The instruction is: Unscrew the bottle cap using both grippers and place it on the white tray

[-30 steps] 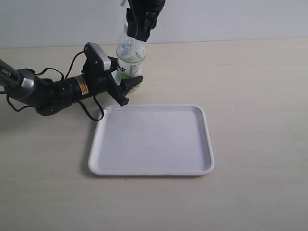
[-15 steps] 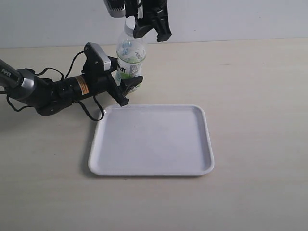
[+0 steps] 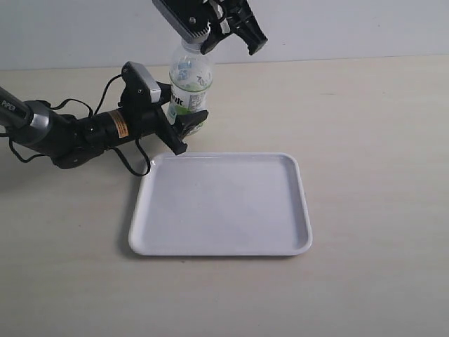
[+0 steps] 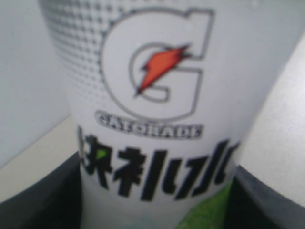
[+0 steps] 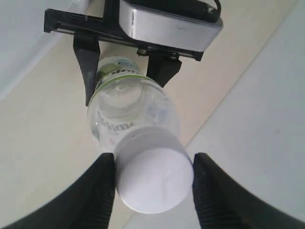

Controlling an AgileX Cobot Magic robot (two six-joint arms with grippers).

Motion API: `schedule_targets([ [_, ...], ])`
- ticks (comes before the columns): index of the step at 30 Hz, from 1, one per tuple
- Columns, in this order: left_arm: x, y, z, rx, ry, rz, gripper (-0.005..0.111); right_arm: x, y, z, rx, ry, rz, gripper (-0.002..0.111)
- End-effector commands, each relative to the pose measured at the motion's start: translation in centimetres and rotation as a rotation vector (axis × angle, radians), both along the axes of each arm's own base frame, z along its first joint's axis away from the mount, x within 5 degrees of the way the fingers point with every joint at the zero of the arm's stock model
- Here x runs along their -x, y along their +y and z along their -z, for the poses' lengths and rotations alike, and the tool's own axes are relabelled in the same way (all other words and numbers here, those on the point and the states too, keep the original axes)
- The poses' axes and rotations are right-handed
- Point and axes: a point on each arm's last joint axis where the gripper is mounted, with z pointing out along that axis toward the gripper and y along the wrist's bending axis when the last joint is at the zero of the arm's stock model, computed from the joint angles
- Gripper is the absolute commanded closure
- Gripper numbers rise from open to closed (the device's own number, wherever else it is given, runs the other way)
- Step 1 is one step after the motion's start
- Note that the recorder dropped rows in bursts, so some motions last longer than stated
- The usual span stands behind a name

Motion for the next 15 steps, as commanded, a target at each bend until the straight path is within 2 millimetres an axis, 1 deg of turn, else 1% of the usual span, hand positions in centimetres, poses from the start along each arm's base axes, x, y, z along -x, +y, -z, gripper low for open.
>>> schedule_targets([
  [1,0.39,-0.21,0.56,-0.041,0.026,0.018,0.107,-0.13,0.06,-0.23,0.054,-0.061,-0.12,0.108],
  [4,0.39,-0.21,0.56,-0.041,0.026,0.018,0.107,-0.13,0.06,-0.23,0.075,-0.075,-0.161,0.108],
  [12,0.39,-0.21,0.56,-0.041,0.026,0.018,0.107,-0.11,0.1,-0.24,0.069,-0.072,-0.159,0.108],
  [15,0.39,-0.21,0.56,-0.041,0.026,0.018,0.107,-0.11,0.1,-0.24,0.069,-0.072,-0.159,0.101],
])
